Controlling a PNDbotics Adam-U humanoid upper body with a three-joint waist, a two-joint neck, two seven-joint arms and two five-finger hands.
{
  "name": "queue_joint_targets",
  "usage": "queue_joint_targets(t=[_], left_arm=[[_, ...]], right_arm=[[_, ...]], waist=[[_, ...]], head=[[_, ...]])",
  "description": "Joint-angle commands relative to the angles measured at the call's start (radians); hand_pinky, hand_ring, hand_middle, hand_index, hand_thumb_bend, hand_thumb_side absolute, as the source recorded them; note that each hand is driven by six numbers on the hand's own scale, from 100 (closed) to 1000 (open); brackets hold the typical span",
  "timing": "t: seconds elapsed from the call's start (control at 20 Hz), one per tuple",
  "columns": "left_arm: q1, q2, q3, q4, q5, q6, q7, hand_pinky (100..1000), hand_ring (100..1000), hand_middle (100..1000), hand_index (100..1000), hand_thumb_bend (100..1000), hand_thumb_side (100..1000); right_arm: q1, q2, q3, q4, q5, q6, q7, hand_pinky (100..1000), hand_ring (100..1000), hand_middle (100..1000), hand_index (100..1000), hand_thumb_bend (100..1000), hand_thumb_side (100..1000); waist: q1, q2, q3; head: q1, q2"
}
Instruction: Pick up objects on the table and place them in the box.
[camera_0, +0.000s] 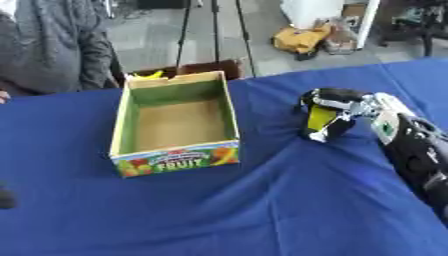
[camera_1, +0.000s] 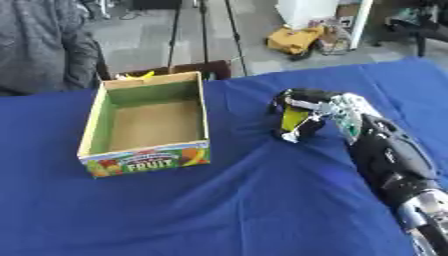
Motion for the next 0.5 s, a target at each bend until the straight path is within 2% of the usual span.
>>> queue_joint_targets(t=[0.05,0.1,0.2,0.4,0.5], left_arm=[[-0.012,0.007,0.004,-0.018,-0.001,-0.004,-0.001,568,578,580,789,482,647],[-0.012,0.007,0.005,-0.017,-0.001,-0.005,-0.001,568,578,580,789,480,649],[-0.012,0.007,0.005,-0.017,-0.001,-0.005,-0.001,568,578,580,789,481,648],[-0.011,0.008,0.008,-0.017,-0.003,-0.007,0.001,568,578,580,789,482,647],[-0.012,0.008,0.009,-0.017,-0.004,-0.008,0.002,568,578,580,789,482,648]], right_arm=[[-0.018,-0.022,0.002,-0.028,-0.054,-0.092,0.099,672,729,796,852,503,479],[-0.017,-0.023,0.003,-0.031,-0.07,-0.098,0.115,707,804,828,873,547,558],[-0.017,-0.029,0.004,-0.038,-0.097,-0.1,0.154,750,875,865,896,600,601],[-0.016,-0.046,0.001,-0.061,-0.129,-0.086,0.234,800,940,894,909,632,609],[-0.013,-0.053,-0.003,-0.069,-0.138,-0.076,0.261,802,940,897,907,632,605]], waist=[[-0.007,-0.021,-0.001],[-0.008,-0.021,-0.002],[-0.01,-0.022,-0.004],[-0.013,-0.023,-0.01],[-0.016,-0.023,-0.013]], head=[[-0.001,-0.01],[-0.001,-0.01],[0.0,-0.01],[0.002,-0.01],[0.002,-0.012]])
